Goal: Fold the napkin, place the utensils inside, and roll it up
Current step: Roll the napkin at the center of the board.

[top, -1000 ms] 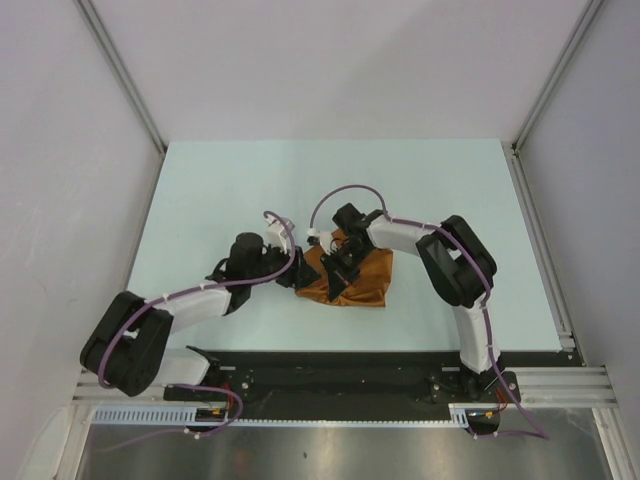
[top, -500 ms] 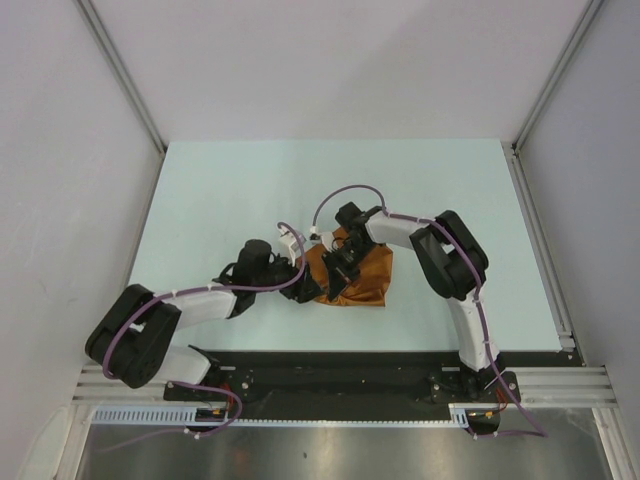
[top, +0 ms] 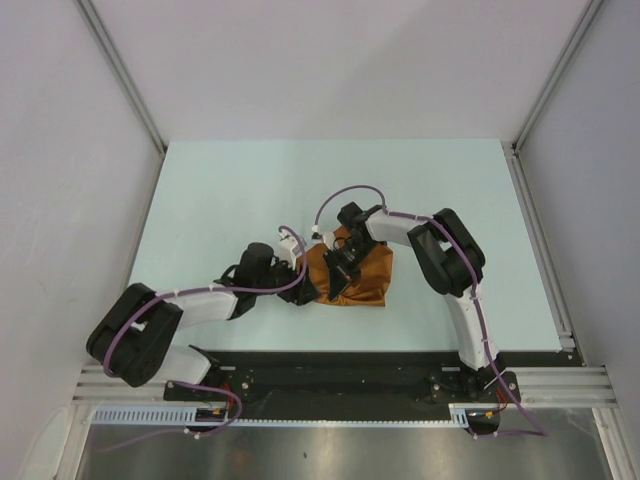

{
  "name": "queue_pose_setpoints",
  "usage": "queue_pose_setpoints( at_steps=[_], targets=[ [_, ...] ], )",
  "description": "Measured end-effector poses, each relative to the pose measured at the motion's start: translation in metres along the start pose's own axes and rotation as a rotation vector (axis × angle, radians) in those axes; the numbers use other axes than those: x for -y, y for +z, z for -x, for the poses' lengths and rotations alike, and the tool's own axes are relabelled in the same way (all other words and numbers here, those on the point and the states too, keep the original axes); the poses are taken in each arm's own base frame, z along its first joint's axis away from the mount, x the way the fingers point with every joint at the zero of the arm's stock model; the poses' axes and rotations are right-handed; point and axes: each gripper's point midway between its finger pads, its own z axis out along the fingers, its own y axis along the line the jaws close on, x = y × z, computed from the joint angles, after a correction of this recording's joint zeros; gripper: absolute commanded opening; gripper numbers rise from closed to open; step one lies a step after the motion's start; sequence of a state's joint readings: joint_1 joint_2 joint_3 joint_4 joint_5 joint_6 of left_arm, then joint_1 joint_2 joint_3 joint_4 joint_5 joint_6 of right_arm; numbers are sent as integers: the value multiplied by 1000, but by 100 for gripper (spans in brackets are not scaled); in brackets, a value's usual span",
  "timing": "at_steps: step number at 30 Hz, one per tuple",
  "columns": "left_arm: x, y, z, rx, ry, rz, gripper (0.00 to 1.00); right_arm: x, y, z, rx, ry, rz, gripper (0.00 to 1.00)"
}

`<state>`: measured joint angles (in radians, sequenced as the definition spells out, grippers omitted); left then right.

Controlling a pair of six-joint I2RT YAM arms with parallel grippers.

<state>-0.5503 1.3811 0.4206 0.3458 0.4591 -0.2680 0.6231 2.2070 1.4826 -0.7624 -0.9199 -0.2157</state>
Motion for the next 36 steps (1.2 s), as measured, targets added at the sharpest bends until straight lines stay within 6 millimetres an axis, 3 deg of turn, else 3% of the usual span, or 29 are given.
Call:
queue_pose_setpoints(
  at_steps=[5,10,11,16,22,29,33,36],
  targets=[
    [-6,1,-5,-14,-10,34,42,1,0,0,2,11,14,0],
    [-11,3,-10,-31,-18,52,8,1,-1,0,7,15,22,0],
    [-11,4,-12,-38,-20,53,0,1,-1,1,9,15,24,5],
    [-14,9,-11,-52,-30,68,0,1,-6,4,27,24,35,38],
    [-16,14,-7,-78,-60,80,0,-5,-41,17,134,-16,-12,54],
    [-18,18,-3,-109,-107,93,0,-28,-98,4,324,-134,-246,63],
    [-19,18,-3,-134,-153,91,0,-36,-108,-18,382,-202,-403,64],
    [-20,20,-2,-152,-191,81,0,-41,-101,-26,378,-262,-509,63]
  ],
)
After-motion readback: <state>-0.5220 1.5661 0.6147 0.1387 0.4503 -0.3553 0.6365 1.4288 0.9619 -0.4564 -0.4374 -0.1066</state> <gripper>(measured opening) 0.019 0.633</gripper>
